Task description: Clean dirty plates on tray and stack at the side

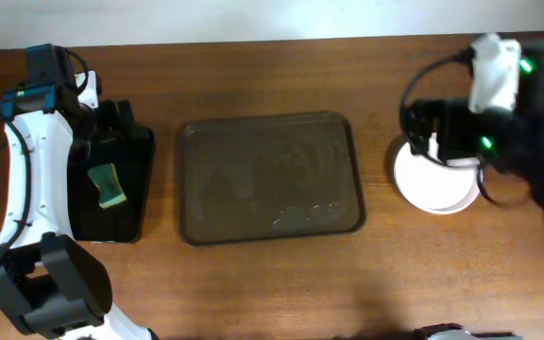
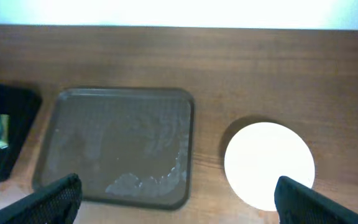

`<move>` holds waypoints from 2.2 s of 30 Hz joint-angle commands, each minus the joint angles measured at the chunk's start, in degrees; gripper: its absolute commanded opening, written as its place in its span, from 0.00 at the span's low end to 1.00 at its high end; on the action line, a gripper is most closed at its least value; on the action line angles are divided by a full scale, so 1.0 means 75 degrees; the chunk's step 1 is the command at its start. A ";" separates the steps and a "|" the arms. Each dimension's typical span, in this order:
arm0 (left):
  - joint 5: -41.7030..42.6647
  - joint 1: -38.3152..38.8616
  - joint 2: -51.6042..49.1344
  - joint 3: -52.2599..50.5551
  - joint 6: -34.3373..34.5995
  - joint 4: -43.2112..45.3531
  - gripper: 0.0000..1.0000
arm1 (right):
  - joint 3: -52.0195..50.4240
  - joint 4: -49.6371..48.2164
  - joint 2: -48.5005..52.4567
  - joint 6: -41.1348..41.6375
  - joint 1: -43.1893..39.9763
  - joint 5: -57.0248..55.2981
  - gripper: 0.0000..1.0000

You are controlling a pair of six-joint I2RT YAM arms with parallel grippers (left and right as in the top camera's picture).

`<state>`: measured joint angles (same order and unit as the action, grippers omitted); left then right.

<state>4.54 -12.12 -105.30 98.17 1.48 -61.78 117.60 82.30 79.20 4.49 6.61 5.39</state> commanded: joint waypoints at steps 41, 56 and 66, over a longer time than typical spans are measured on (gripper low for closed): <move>0.0082 -0.0003 0.0166 0.0131 -0.0117 -0.0003 0.99 | -1.5638 -1.0520 -1.0532 -0.0740 -0.1437 0.0857 0.98; -0.0396 0.0000 0.0466 0.0131 -0.0157 -0.0029 0.99 | -1.5638 -1.0520 -1.0532 -0.0740 -0.1437 0.0857 0.98; -0.0315 0.0915 0.6073 -0.3818 -0.0790 0.3937 0.99 | -1.5638 -1.0520 -1.0532 -0.0740 -0.1437 0.0857 0.98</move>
<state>2.11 -5.10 -69.45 81.45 -2.26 -36.62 0.73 3.20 0.71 -1.48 -3.73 10.94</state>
